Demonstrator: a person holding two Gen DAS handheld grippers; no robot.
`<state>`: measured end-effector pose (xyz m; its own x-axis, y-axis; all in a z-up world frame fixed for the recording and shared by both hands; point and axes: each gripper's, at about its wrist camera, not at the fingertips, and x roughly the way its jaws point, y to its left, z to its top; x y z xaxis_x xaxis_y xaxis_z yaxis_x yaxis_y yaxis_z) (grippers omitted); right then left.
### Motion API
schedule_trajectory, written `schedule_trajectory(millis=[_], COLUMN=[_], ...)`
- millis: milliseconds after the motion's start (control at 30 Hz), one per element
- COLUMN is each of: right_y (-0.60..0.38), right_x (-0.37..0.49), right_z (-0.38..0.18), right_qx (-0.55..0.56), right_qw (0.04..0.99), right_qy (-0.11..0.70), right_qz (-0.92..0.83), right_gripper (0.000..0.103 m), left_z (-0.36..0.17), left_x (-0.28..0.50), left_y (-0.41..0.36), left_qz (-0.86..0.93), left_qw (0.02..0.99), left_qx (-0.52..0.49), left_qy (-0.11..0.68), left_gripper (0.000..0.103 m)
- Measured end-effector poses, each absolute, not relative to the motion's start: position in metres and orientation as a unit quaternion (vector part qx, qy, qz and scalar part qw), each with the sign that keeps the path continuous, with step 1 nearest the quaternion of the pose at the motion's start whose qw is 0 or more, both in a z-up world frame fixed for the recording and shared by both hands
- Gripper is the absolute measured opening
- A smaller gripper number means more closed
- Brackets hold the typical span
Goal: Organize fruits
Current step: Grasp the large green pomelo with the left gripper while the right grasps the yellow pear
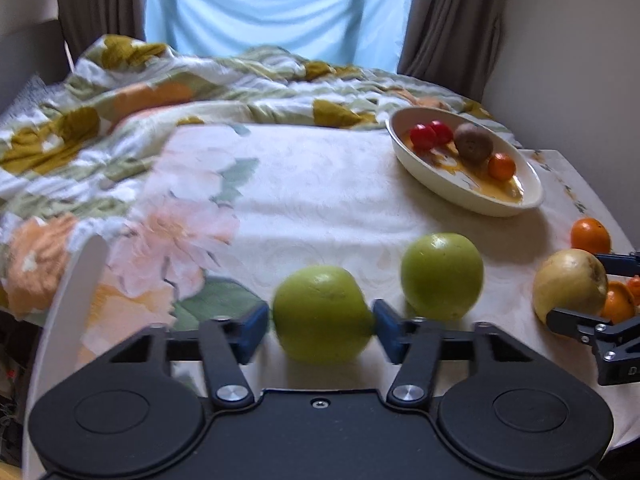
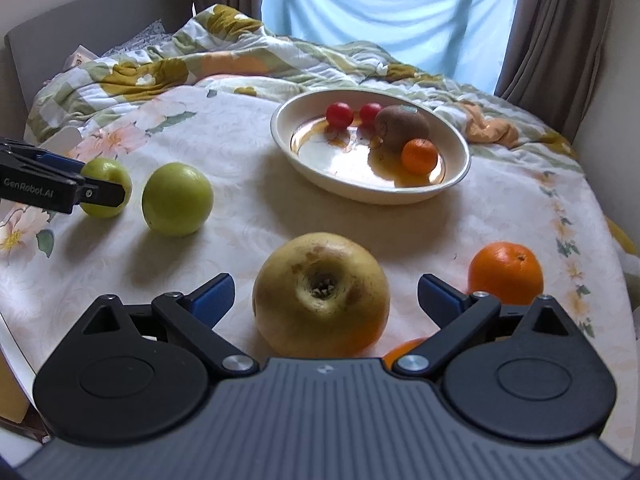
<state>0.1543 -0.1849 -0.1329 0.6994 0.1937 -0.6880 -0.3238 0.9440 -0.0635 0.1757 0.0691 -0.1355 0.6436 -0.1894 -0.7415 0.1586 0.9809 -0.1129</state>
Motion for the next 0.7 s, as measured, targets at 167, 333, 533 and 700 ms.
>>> schedule_trajectory(millis=[167, 333, 533, 700], right_y=[-0.184, -0.184, -0.180, -0.177], right_x=[0.156, 0.160, 0.163, 0.165], right_z=[-0.134, -0.136, -0.143, -0.147], right_qx=[-0.094, -0.093, -0.104, -0.118], right_qw=[0.916, 0.914, 0.906, 0.903], right_qy=[0.363, 0.368, 0.381, 0.386], right_qz=[0.144, 0.146, 0.150, 0.150], right_gripper=[0.103, 0.103, 0.102, 0.091], left_z=[-0.135, -0.135, -0.135, -0.134], left_x=[0.174, 0.172, 0.170, 0.167], left_y=[0.064, 0.065, 0.066, 0.068], left_qz=[-0.095, -0.094, -0.095, -0.096], left_qw=[0.907, 0.907, 0.906, 0.905], left_qx=[-0.006, -0.004, -0.002, -0.003], left_qy=[0.411, 0.411, 0.414, 0.415], left_gripper=[0.057, 0.056, 0.056, 0.056])
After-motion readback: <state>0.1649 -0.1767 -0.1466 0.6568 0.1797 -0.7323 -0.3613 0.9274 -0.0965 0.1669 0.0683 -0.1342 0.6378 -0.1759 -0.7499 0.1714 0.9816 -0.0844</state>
